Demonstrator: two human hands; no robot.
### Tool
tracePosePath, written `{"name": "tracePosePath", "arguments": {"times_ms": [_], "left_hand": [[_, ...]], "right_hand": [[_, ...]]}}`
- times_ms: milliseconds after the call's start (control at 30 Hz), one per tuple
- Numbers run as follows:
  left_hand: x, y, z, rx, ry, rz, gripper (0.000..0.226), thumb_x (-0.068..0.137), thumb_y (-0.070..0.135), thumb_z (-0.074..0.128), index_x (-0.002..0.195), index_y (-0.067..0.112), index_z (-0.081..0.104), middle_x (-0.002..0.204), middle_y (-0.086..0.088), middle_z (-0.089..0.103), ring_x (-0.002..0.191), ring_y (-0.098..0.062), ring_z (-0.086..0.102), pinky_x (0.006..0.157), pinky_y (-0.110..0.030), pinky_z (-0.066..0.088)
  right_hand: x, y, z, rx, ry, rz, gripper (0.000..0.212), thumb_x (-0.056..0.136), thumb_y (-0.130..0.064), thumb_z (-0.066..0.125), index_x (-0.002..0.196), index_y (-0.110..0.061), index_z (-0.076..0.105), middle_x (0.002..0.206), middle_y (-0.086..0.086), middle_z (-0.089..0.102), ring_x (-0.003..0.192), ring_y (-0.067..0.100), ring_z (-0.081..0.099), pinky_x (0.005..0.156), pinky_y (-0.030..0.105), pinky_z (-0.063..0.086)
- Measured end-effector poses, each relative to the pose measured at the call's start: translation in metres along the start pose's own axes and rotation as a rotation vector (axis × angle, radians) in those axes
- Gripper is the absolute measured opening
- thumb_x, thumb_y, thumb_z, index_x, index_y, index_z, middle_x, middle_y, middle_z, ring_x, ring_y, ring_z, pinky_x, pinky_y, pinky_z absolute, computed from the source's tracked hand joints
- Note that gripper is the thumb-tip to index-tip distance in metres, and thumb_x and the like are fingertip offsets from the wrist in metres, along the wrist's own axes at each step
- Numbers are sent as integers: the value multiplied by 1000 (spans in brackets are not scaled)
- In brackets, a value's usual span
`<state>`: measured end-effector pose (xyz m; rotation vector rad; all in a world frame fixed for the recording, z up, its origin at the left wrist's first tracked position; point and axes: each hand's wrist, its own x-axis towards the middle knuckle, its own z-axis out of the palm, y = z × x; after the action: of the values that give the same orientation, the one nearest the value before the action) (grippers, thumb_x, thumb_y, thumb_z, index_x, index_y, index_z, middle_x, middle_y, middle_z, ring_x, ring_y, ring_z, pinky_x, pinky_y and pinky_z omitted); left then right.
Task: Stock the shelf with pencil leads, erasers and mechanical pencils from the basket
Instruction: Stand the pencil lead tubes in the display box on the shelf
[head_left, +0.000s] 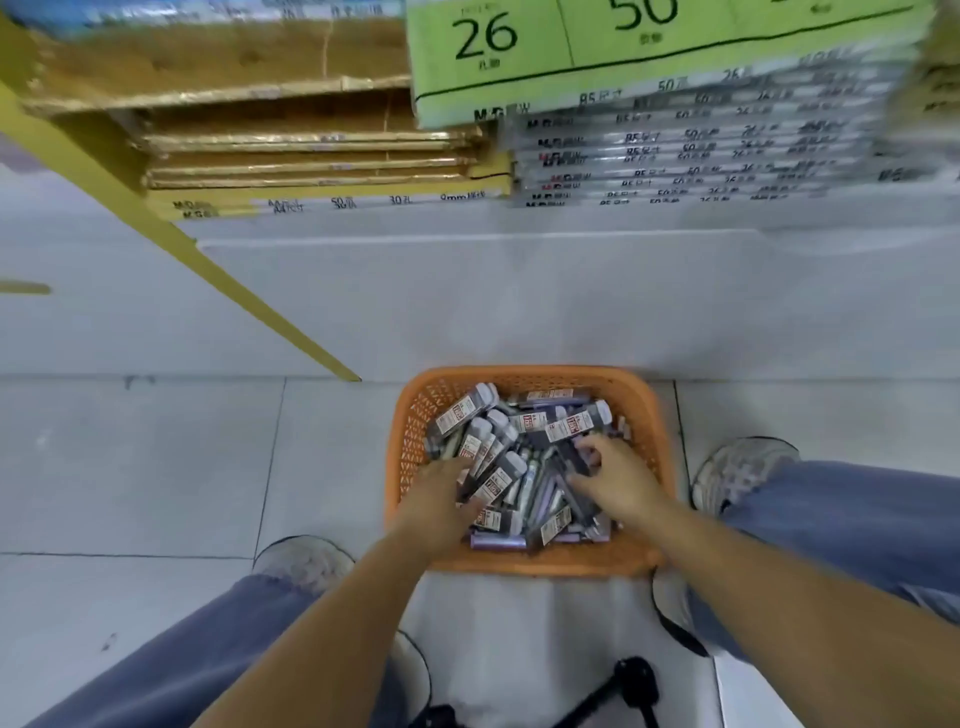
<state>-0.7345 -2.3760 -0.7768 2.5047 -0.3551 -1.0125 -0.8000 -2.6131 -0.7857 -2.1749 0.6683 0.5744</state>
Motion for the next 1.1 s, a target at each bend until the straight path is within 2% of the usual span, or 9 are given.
{"name": "tracePosePath", "arguments": {"times_ms": [133,233,333,500,600,667,767,967,1100], "left_hand": [[12,-3,17,-15,50,-29,66,90,37,68,147,22,39,152,-6,37,139,-26,35,117,-43,30],[17,-2,24,-37,125,-57,77,85,39,72,150,25,33,154,-2,33,140,-25,33,117,-44,31],[19,-2,29,-34,159,-81,85,83,42,73,152,29,26,157,1,30,142,-24,30,114,-44,31],[26,0,30,-41,207,-109,84,81,43,76,150,25,31,156,0,33,141,-24,33,114,-42,32],[34,5,27,-51,198,-141,80,82,42,76,148,23,35,156,-1,35,139,-26,38,114,-44,35],[38,8,24,-95,170,-164,76,82,39,76,146,24,38,154,-2,38,133,-27,46,110,-45,42],[41,11,23,-152,155,-172,72,81,34,78,143,27,43,140,-1,53,119,-24,56,100,-44,51],[43,12,24,-254,146,-217,66,76,29,83,133,24,50,116,4,66,103,-18,64,89,-42,57],[44,10,22,-326,50,-219,38,86,27,75,119,18,60,109,1,68,96,-19,67,85,-41,58]], "right_hand": [[-1,5,23,-73,56,1,56,84,-38,71,133,-18,50,124,3,56,107,17,55,89,29,46],[-10,9,39,-129,107,5,67,86,-43,66,143,-20,39,140,2,43,131,20,39,111,36,34],[-14,10,49,-127,153,29,74,85,-41,67,147,-21,32,144,-1,37,138,19,30,116,37,27],[-8,7,46,-124,163,31,59,90,-28,64,142,-18,40,140,3,43,133,22,36,108,36,38],[-7,6,41,-38,173,43,44,89,-18,63,131,-13,53,126,7,55,114,24,52,92,33,47],[-8,3,38,130,195,68,33,85,-12,65,116,-17,62,110,2,63,94,18,59,77,27,47],[-7,-4,34,370,218,116,32,81,-13,67,103,-34,58,92,-16,64,83,4,62,64,18,45],[1,-20,40,549,34,173,42,82,-16,66,120,-32,56,104,-11,63,83,7,64,63,20,46],[0,-18,39,585,25,187,43,86,-18,68,126,-31,55,101,-16,60,84,-3,59,57,9,44]]}}
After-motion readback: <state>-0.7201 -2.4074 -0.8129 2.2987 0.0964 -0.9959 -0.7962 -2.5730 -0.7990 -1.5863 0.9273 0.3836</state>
